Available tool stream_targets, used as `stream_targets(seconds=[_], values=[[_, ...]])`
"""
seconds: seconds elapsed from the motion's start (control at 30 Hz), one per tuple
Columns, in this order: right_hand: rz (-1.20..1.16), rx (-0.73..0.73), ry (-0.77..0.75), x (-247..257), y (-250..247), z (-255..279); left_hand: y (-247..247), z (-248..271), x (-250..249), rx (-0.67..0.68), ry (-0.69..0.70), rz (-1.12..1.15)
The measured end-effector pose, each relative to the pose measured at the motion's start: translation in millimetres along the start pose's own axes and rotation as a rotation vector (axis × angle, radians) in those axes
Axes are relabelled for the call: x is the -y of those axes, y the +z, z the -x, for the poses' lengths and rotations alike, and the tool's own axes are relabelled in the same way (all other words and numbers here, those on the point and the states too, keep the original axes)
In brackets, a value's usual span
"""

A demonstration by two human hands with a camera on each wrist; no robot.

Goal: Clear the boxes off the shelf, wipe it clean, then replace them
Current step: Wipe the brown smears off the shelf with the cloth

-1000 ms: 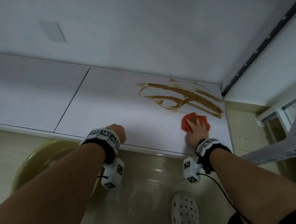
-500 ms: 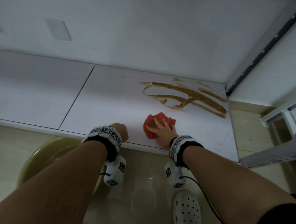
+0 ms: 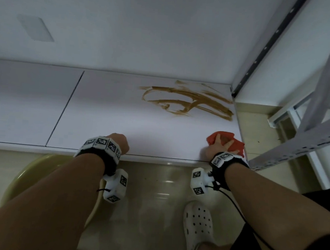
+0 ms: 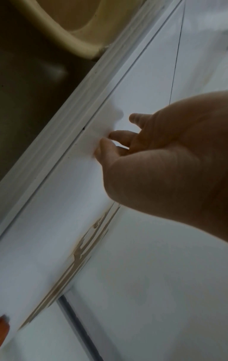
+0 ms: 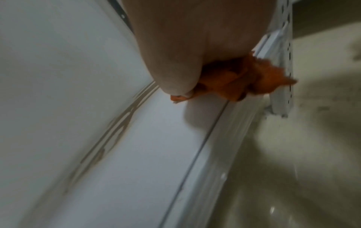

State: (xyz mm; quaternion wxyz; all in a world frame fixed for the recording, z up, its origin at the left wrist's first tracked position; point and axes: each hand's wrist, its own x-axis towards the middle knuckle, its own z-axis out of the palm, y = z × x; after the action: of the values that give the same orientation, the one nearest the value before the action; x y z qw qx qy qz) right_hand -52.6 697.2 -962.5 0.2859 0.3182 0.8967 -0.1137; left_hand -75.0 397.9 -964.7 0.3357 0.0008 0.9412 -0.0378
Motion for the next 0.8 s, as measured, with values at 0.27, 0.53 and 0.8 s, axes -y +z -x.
stream_targets(seconds=[0.27,0.53,0.8], values=[[0.21,0.067,-0.509,58,34,32,-3,3,-1,-0.006,0.018,-0.002],[0.491,0.043,-0.897,49,25,24,-4,5,6,-0.001,0.038,-0.026],[0.419,0.081,-0.568,62,-1,6,-7,5,7,-0.007,0.068,-0.039]])
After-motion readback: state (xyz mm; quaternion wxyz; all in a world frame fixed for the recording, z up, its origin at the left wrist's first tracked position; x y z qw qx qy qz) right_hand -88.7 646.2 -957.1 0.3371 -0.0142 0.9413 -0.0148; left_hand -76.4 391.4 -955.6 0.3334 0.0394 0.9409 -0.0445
